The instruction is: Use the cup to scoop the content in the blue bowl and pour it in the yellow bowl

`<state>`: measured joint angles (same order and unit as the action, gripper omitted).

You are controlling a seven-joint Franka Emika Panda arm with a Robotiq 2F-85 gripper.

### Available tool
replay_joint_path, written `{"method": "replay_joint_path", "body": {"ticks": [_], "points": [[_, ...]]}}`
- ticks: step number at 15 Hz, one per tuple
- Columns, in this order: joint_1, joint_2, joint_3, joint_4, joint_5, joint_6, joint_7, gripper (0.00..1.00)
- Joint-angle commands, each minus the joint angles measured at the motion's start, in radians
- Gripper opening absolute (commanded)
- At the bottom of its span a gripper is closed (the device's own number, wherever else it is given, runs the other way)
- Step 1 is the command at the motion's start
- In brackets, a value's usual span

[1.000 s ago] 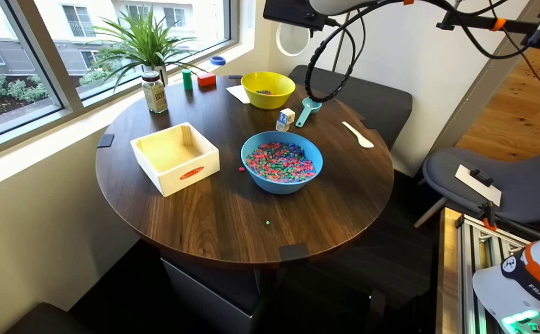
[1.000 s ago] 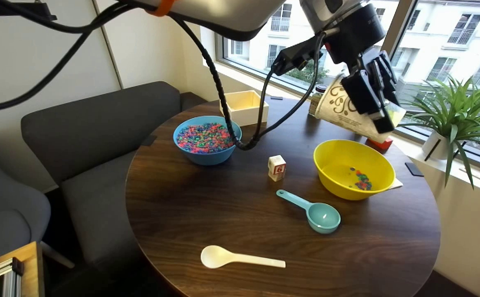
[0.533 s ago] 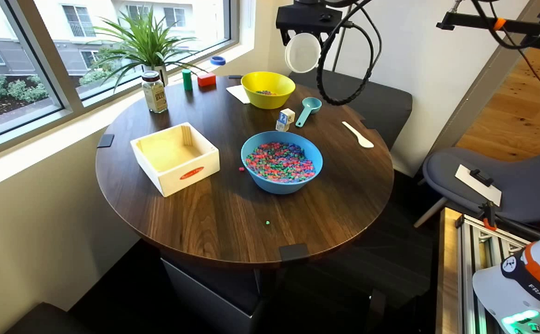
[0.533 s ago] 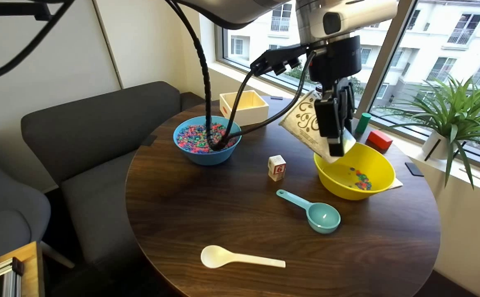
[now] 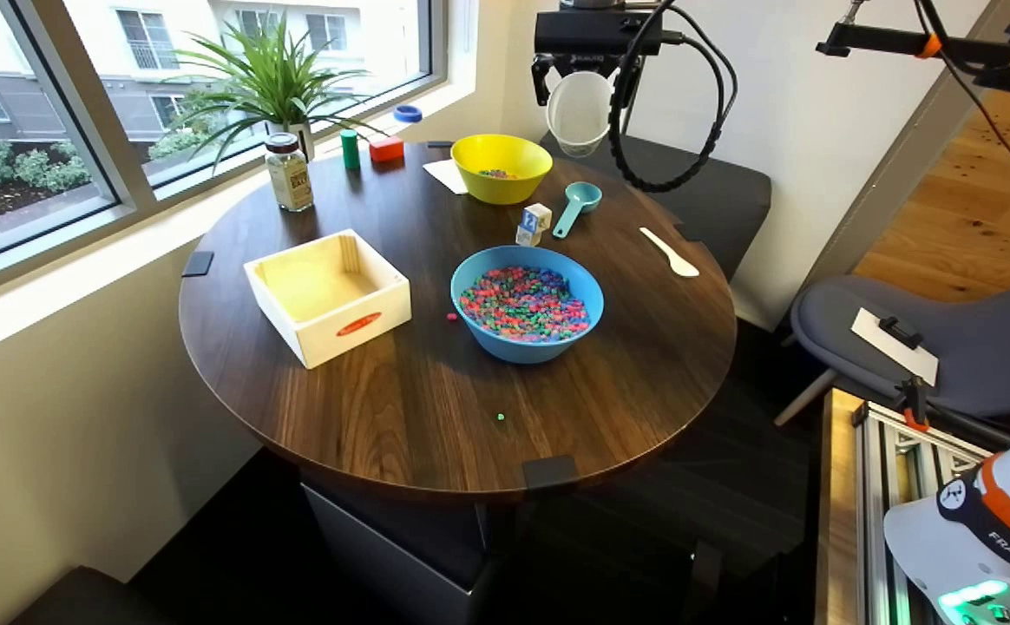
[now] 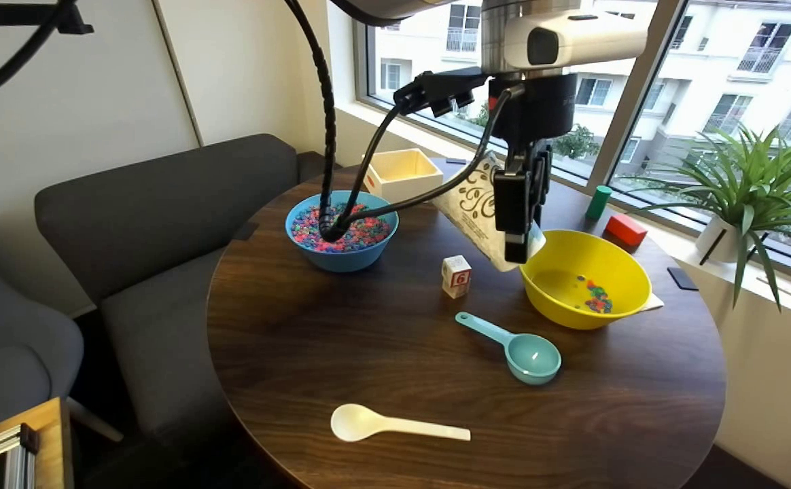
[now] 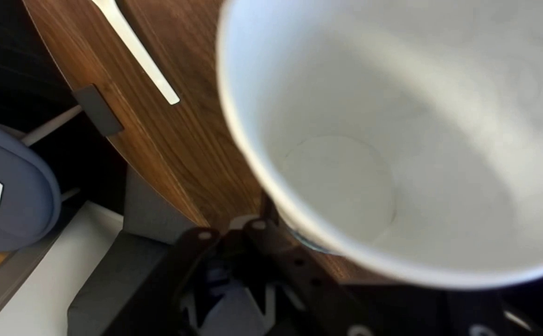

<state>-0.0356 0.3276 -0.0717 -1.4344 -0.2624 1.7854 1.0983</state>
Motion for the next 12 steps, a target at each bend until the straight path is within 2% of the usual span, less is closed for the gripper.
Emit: {"method": "replay_joint_path", "body": {"ticks": [1,2,3,8,12], "points": [[0.016,0.002,-0.02,0.003,0.007,-0.002,-0.005,0.63],[0.017,0.002,-0.02,0.003,0.007,-0.002,-0.005,0.63],[0.003,-0.001,-0.012,-0.006,0.051,0.008,-0.029,0.38],[-0.038,-0.036,0.009,-0.09,0.313,-0.006,-0.181,0.38],[-0.061,-0.047,0.005,-0.13,0.473,-0.103,-0.289,0.38]]}}
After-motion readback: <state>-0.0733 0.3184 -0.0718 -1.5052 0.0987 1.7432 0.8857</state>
